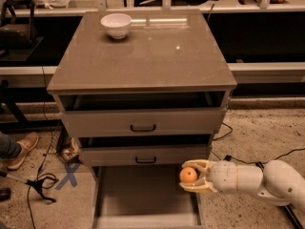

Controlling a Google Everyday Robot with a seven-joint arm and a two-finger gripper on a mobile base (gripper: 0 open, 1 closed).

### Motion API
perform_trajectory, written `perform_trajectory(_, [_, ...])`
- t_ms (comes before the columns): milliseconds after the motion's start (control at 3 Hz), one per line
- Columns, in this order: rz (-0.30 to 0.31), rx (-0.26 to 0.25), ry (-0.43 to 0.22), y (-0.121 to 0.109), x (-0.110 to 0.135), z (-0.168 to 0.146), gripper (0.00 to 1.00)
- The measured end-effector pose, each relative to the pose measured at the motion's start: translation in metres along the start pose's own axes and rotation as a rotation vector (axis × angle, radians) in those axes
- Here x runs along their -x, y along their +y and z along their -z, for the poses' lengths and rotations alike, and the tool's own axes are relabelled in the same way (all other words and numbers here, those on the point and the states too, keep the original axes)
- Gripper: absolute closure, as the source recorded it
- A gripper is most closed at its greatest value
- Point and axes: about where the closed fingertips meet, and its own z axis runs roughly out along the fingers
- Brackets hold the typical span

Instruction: Pick orange from bottom drawer and place on counter

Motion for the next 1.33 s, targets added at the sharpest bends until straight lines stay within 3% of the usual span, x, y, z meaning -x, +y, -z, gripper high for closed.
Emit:
perform_trajectory(667, [-0.002,-0.007,-0.034,-0.007,0.007,0.007,1.00])
perform_trajectory(1333, [0.066,-0.106,-0.119,-0.061,0.093,0.094,1.00])
